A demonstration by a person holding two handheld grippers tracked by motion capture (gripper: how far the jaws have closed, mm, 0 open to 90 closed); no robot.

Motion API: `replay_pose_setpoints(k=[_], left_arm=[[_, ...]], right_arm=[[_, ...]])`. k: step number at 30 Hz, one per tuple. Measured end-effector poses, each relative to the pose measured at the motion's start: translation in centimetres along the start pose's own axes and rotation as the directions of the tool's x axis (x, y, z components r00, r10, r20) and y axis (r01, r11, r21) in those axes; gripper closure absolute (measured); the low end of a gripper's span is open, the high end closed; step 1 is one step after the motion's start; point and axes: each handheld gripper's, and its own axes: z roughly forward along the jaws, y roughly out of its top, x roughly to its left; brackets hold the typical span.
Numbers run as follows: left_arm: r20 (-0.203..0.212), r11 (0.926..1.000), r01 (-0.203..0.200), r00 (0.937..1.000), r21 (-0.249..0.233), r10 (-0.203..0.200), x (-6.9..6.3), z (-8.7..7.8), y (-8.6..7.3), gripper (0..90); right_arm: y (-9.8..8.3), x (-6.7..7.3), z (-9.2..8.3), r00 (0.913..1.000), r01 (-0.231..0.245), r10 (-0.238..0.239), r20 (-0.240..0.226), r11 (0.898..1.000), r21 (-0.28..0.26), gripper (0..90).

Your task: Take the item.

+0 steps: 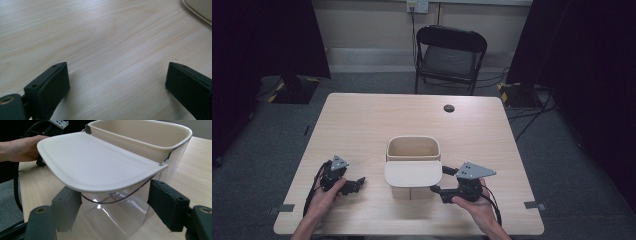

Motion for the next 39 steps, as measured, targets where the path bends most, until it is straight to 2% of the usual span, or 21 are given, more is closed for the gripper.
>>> replay_pose_setpoints(k=[15, 28, 39], left_arm=[[0.000, 1.0000, 0.000, 1.0000, 0.000, 0.000, 0.00, 0.00, 0.00, 4.7], [0.000, 1.0000, 0.000, 1.0000, 0.000, 0.000, 0.00, 0.00, 0.00, 4.7], [0.000, 1.0000, 0.000, 1.0000, -0.001, 0.000, 0.00, 0.01, 0.00, 4.7]], right_arm=[[0.46, -0.07, -0.09, 1.0000, 0.002, -0.002, 0.002, 1.000, -0.008, 28.5], [0.66, -0.15, -0.01, 0.9994, 0.001, -0.001, 0.036, 1.000, -0.020, 26.2], [0.52, -0.35, 0.09, 0.9996, -0.013, 0.014, 0.022, 0.999, -0.035, 25.7]])
